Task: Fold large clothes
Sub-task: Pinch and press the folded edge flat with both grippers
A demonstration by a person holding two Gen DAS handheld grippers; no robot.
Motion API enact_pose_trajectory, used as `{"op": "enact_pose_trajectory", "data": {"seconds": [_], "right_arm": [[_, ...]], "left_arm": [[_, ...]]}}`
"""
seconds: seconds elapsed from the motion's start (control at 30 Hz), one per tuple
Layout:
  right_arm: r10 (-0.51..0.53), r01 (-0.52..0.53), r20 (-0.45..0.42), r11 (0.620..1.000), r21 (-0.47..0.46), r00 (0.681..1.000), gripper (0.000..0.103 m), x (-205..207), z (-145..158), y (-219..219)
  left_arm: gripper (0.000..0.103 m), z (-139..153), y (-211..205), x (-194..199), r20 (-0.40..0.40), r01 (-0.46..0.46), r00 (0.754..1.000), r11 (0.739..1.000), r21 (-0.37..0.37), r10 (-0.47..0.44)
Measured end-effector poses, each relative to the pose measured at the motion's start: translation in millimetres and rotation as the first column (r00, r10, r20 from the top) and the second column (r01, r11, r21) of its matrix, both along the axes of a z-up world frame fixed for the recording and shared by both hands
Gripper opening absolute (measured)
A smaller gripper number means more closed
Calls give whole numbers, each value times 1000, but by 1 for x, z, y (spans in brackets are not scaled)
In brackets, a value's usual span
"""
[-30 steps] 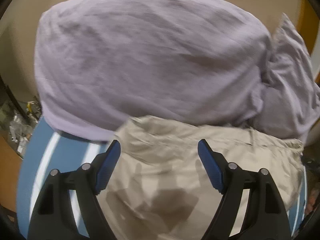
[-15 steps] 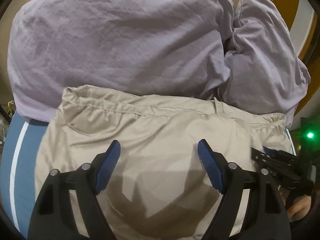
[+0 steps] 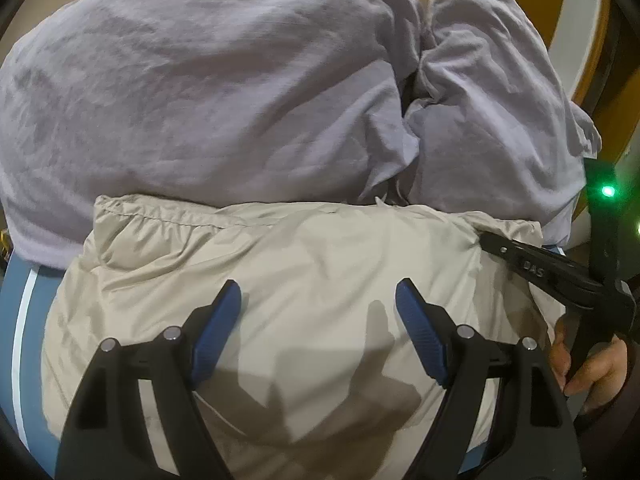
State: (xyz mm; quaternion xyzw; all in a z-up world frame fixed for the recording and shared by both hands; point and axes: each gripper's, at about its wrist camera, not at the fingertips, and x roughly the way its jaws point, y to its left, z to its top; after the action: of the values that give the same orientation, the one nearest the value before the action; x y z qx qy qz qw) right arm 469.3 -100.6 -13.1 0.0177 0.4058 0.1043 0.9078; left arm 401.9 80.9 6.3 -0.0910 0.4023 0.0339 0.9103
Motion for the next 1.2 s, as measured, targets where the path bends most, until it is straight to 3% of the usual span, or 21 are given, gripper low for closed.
{"op": "enact_pose_trajectory", "data": {"seconds": [0.33,0.4,0.57,0.67,0.93,1.2], "right_arm": [[-23,22,-7,1000,-5,1000,10,7,-24,3],[-25,25,-6,1000,-7,1000,18,8,-27,2],[-31,31,-1,999,-8,1000,51,7,-29,0],[-41,41,10,999,4,999,58,-6,-20,-4],[-82,75,54,991,112,995,60,-57,5,-2],[-37,35,98,999,29,994,67,-72,5,34]], "left_arm": [[82,-33,-1,17,-30,-36,999,996,84,39],[83,-40,2,21,-32,-58,998,994,91,61],[83,-56,8,31,-46,-102,993,989,110,108],[84,-62,11,36,-47,-115,992,986,119,121],[86,-73,14,44,-56,-132,989,983,125,140],[86,-76,22,40,-63,-133,988,984,122,141]]}}
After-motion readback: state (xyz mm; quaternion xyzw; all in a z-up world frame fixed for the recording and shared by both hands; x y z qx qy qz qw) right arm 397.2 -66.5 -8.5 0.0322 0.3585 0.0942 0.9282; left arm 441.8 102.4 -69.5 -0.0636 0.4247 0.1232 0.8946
